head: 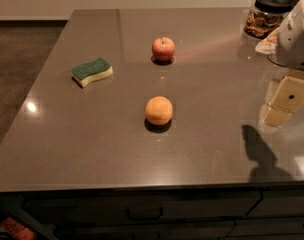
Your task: Move orange near sponge
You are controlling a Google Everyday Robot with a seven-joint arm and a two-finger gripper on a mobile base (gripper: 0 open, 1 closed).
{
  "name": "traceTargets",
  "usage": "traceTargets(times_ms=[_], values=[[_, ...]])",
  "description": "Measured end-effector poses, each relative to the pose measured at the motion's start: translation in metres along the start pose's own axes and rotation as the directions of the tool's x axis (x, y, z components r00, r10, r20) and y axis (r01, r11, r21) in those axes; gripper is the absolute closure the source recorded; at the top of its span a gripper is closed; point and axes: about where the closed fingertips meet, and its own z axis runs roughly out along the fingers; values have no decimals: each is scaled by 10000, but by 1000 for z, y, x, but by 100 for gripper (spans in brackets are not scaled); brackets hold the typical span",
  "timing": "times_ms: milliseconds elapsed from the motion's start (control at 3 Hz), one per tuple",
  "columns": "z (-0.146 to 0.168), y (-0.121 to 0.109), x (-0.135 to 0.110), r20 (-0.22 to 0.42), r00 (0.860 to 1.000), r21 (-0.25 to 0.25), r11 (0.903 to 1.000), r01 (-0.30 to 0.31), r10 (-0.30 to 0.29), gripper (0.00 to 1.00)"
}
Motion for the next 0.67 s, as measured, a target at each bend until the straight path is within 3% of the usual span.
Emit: traceTargets(times_ms=[333, 667], values=[[0, 0, 0, 1, 10000, 2, 10000, 0, 0, 0], [6, -3, -11, 454, 9989, 26, 9999, -125, 124, 0]])
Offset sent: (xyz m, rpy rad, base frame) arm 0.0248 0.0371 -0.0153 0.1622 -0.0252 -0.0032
